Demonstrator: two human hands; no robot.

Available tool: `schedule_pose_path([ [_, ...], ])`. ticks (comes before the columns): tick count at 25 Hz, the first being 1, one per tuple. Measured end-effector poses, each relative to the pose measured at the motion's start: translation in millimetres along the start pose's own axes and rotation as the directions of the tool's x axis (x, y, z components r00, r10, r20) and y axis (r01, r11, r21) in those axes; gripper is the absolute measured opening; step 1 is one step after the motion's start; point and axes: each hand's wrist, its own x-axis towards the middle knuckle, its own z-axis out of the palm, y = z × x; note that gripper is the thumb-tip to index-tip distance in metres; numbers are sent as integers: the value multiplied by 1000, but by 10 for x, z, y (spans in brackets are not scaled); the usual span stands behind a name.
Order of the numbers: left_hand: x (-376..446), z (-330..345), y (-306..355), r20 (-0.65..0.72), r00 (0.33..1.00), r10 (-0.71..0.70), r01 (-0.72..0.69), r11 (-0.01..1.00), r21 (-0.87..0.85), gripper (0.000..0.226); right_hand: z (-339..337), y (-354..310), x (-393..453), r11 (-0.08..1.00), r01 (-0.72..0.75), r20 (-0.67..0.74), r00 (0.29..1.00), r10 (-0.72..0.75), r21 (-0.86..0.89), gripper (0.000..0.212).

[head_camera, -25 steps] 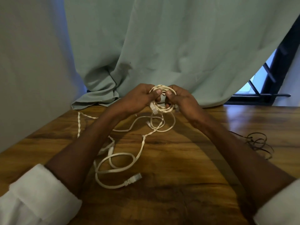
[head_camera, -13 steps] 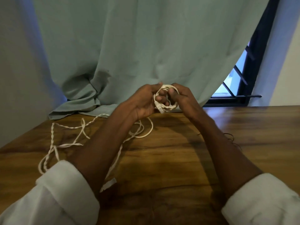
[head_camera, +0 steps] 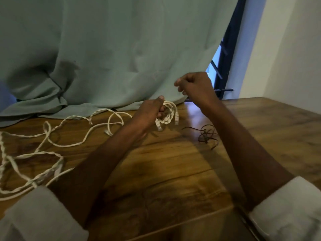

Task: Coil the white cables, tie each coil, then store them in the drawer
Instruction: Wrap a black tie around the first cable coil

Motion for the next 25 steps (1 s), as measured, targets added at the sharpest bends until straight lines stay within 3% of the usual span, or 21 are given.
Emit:
schedule_pose_path([
  [2,-35,59,29,-15,999,31,-31,999,24,52,-297,220,-185,974,-13,-32,999,6,-224,16],
  [5,-107,144,14,-27,998,61,-56,988,147,52,-633,655,-466,864,-117,14,990,142,-491,15],
  [10,-175,181,53,-15,995,99,-92,963,253,53,-615,937,-424,802,-135,172,943,284,-582,19],
  [14,-105,75,62,-77,994,84,-65,973,223,52,-349,929,-110,707,13,375,855,359,-707,21],
  [17,-80,36,102,-94,991,96,-77,979,188,52,-260,862,-38,604,121,422,820,386,-788,17],
  [19,-113,16,205,-111,987,114,-95,982,163,51,-250,734,-21,597,135,436,809,395,-791,16],
  [21,-169,-67,335,-162,977,141,-128,988,87,48,-259,556,13,746,14,411,841,351,-665,11],
  [23,-216,-299,474,-236,959,160,-169,985,-18,45,-178,305,33,933,-237,316,894,319,-272,4],
  [24,-227,-464,533,-268,951,154,-185,978,-95,43,-95,152,28,939,-343,293,897,331,-14,5],
  [25,-242,-630,579,-293,944,150,-203,966,-159,41,13,19,23,876,-432,311,880,358,215,7],
])
